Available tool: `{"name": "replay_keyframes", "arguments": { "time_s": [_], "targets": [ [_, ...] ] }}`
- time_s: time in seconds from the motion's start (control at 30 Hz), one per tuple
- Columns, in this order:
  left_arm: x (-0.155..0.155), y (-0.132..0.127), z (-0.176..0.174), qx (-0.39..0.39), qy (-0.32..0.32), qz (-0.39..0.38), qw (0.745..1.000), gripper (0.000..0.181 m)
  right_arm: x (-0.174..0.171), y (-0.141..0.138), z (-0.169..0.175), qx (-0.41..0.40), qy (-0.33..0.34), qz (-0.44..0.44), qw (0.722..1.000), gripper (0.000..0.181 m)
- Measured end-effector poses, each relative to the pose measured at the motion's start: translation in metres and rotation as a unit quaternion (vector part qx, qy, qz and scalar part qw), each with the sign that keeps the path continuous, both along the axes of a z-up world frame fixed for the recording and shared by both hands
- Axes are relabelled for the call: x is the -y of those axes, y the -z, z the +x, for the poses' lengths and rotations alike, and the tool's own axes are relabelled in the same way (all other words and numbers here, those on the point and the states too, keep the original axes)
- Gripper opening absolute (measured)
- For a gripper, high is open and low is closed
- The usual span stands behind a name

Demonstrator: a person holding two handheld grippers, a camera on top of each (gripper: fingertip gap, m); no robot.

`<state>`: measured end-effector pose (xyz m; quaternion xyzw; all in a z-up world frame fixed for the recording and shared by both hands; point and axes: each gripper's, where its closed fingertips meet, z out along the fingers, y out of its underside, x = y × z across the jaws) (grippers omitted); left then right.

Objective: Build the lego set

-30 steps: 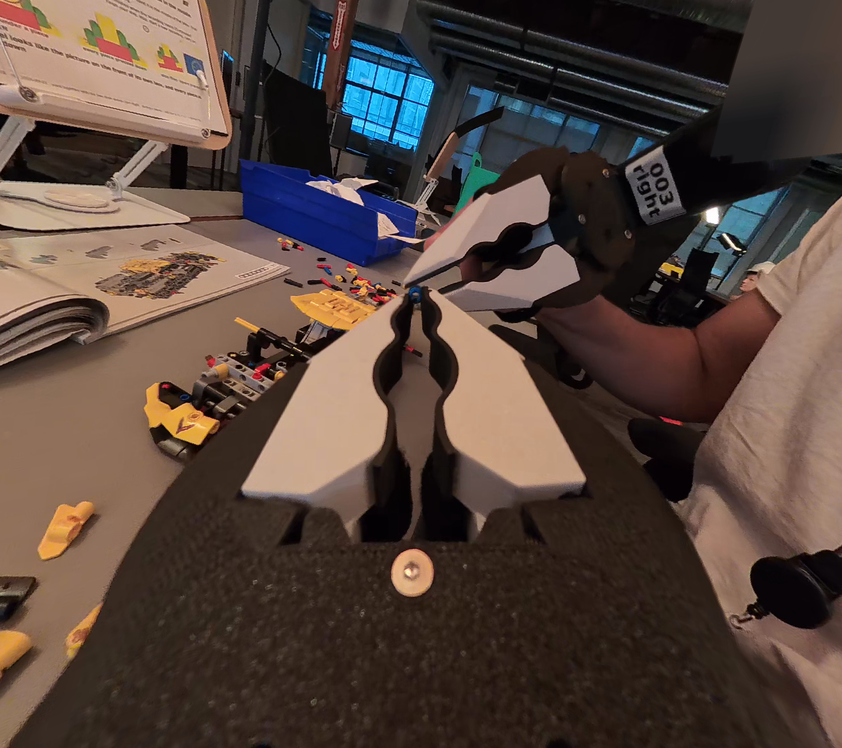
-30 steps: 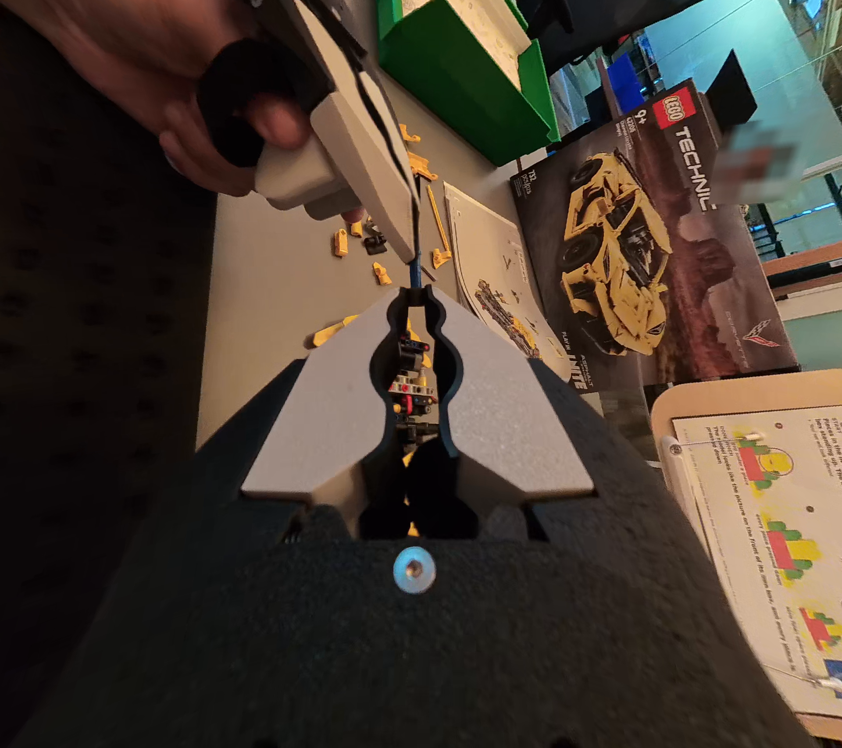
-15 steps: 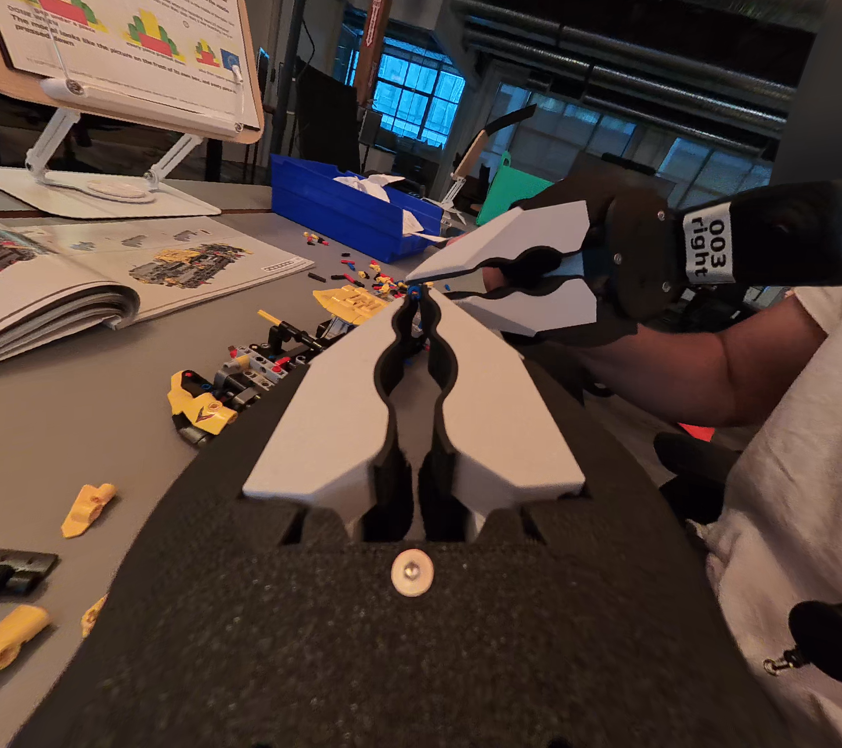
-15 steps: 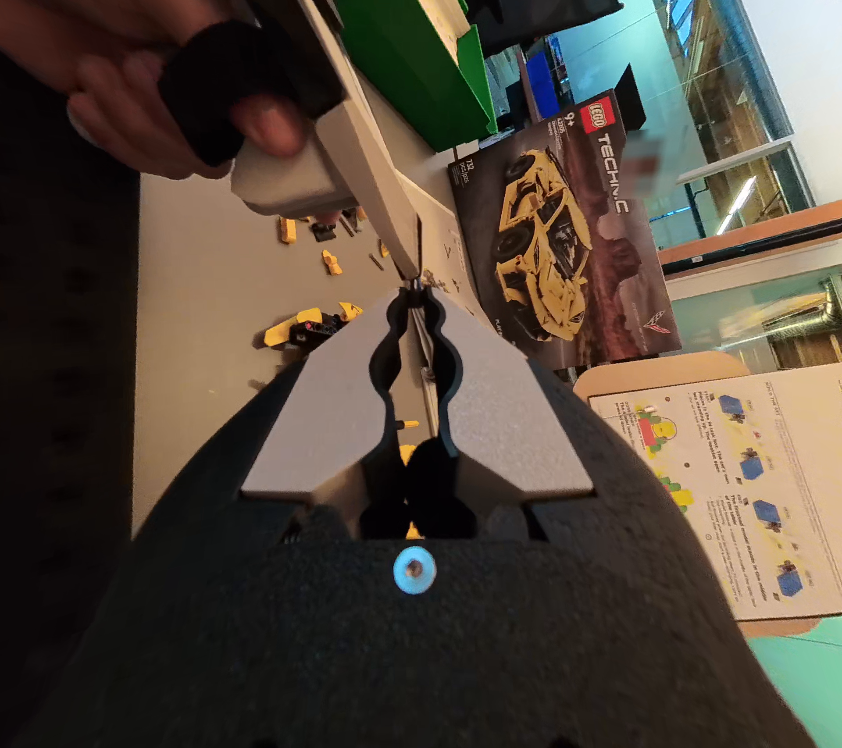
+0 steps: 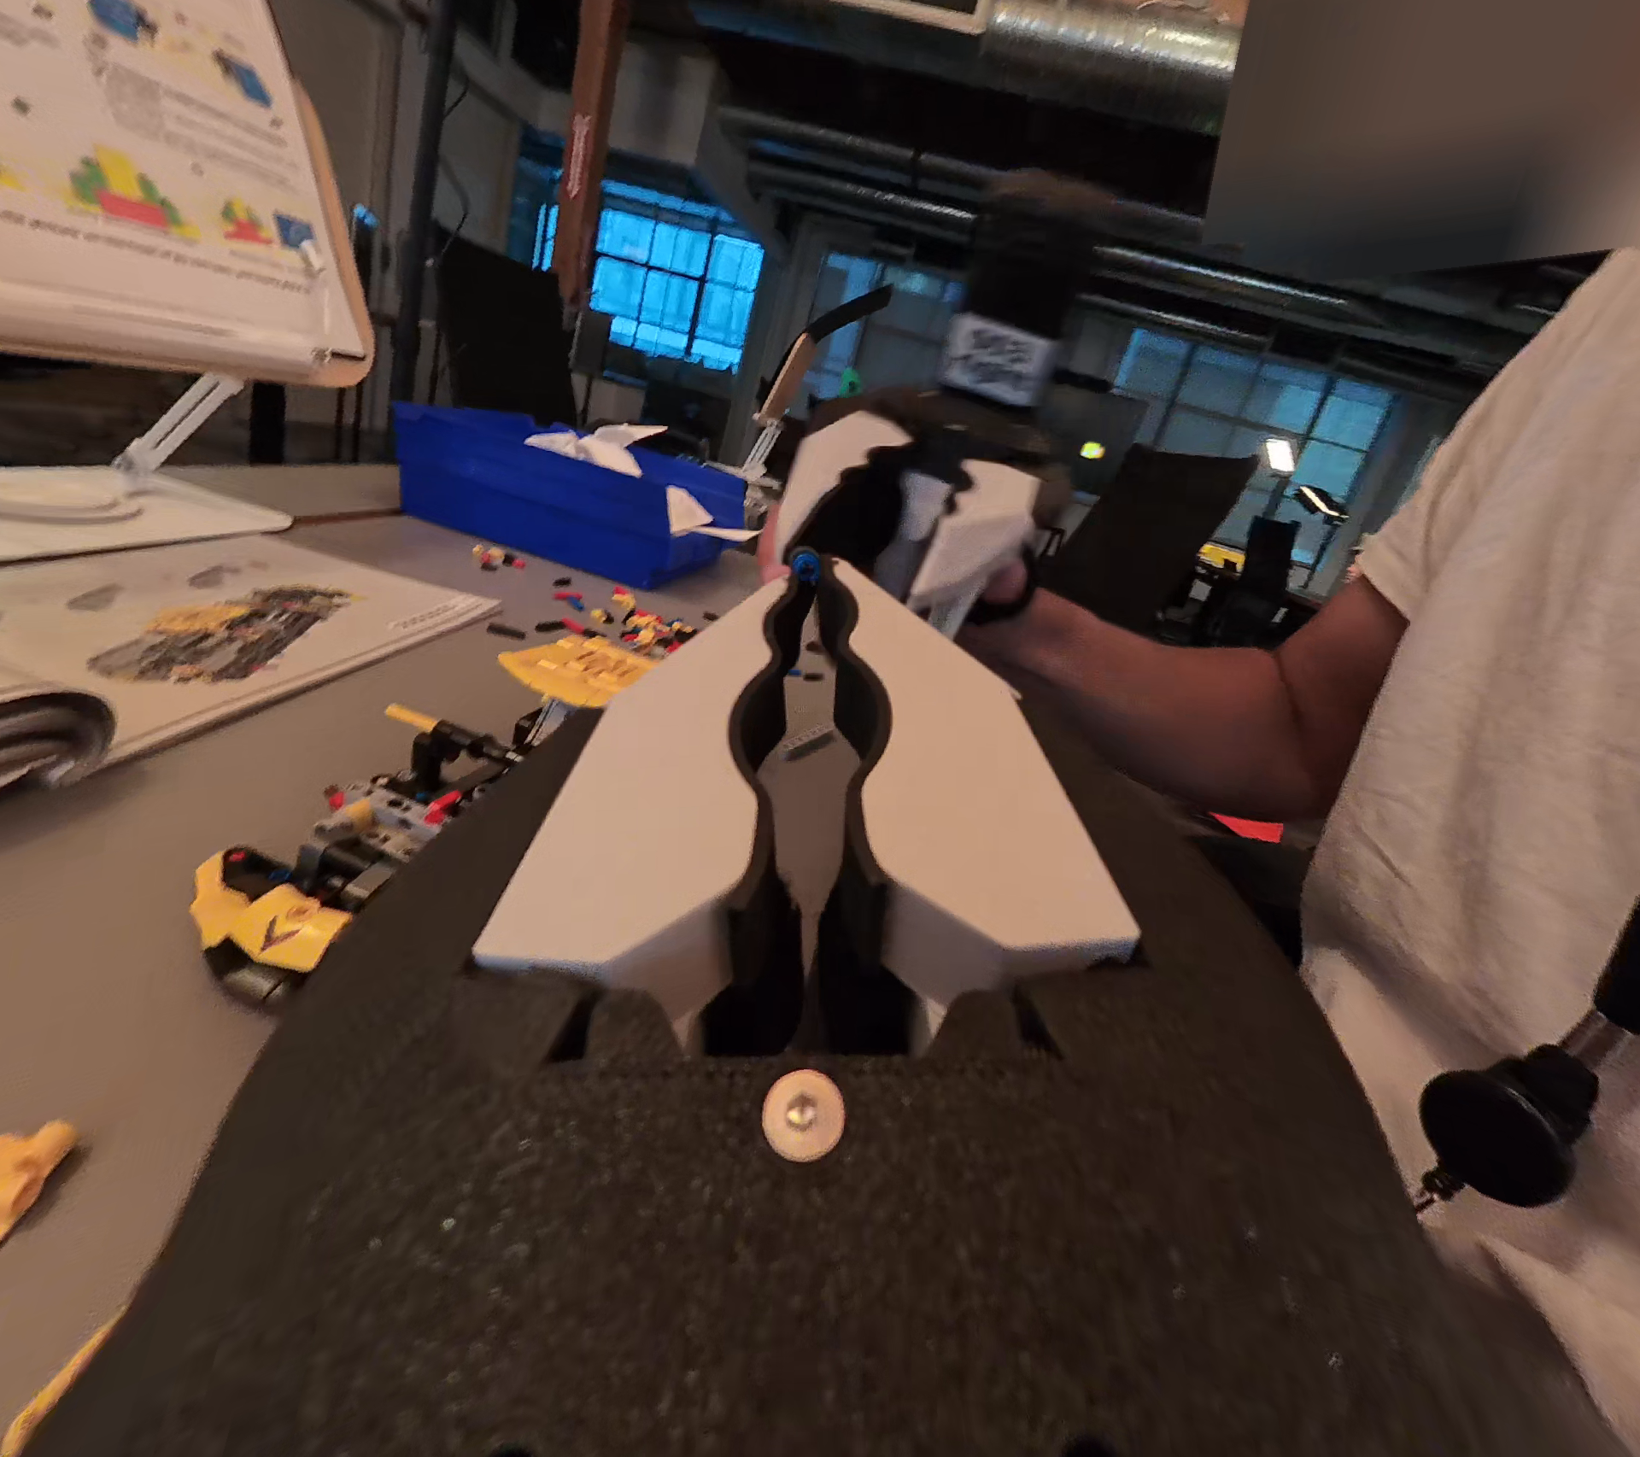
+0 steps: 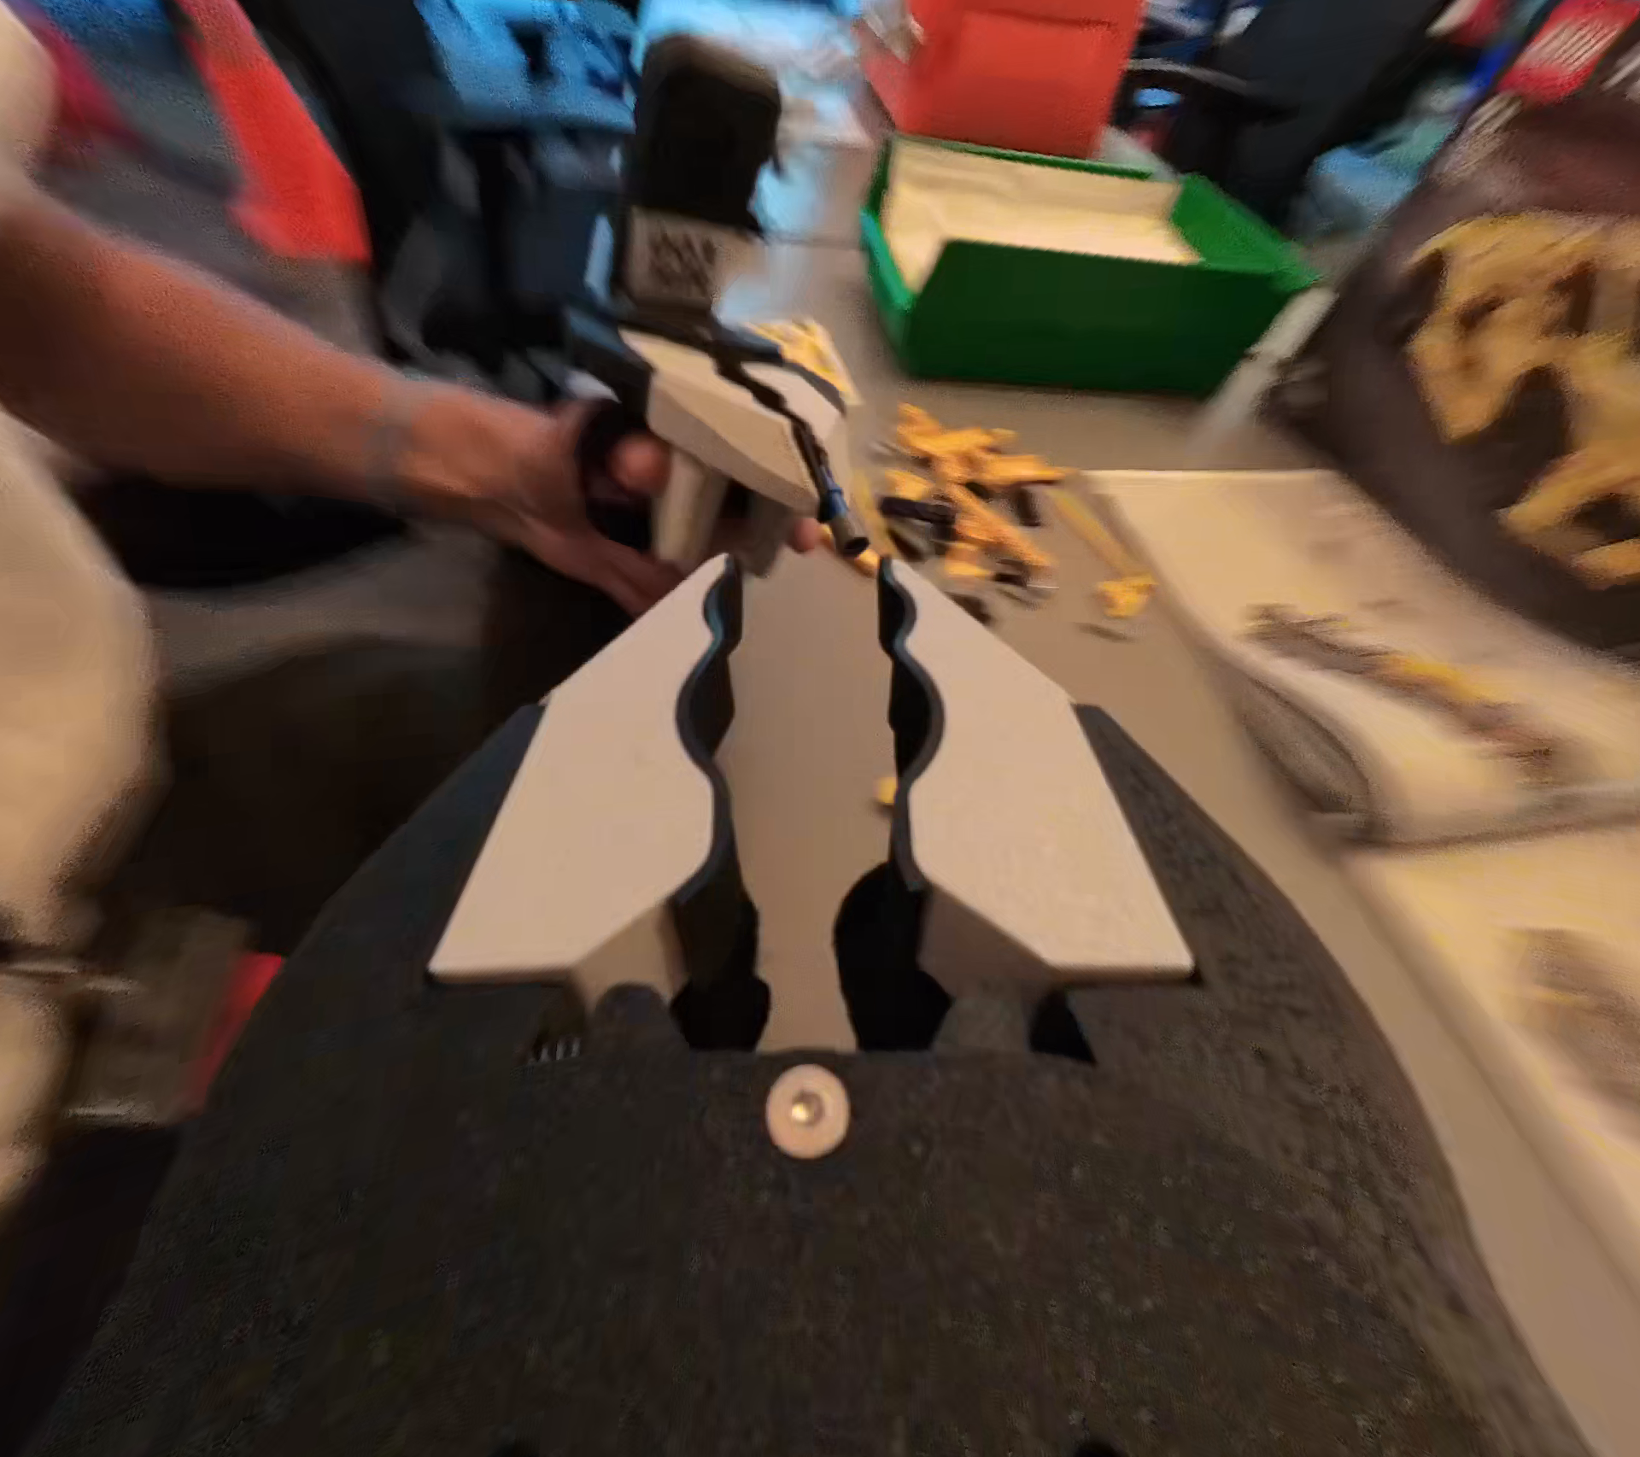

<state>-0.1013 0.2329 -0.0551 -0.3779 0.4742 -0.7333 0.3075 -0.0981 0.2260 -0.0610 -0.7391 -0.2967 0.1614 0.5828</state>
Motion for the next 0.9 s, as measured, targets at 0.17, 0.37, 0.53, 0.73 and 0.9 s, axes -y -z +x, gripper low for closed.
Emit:
{"name": "replay_keyframes", "arguments": {
  "time_s": [0.17, 0.37, 0.53, 0.73, 0.9],
  "targets": [
    [0.016, -0.007, -0.008, 0.039, 0.025, 0.028, 0.999, 0.003, 0.012, -0.017, -0.003, -0.314, -0.122, -0.103, 0.936, 0.019],
    [0.022, -0.005, -0.008, 0.037, 0.028, 0.047, 0.998, 0.003, 0.009, -0.011, -0.01, -0.346, -0.134, -0.101, 0.923, 0.007],
    [0.023, -0.002, -0.006, 0.031, 0.021, 0.058, 0.998, 0.003, 0.009, -0.007, -0.008, -0.331, -0.125, -0.099, 0.93, 0.006],
    [0.027, -0.002, -0.006, 0.041, 0.018, 0.069, 0.997, 0.003, 0.011, -0.008, -0.01, -0.361, -0.127, -0.093, 0.919, 0.006],
    [0.061, 0.03, 0.006, -0.019, 0.036, 0.2, 0.979, 0.0, 0.008, 0.008, -0.043, -0.331, -0.147, -0.119, 0.924, 0.006]
  ]
}}
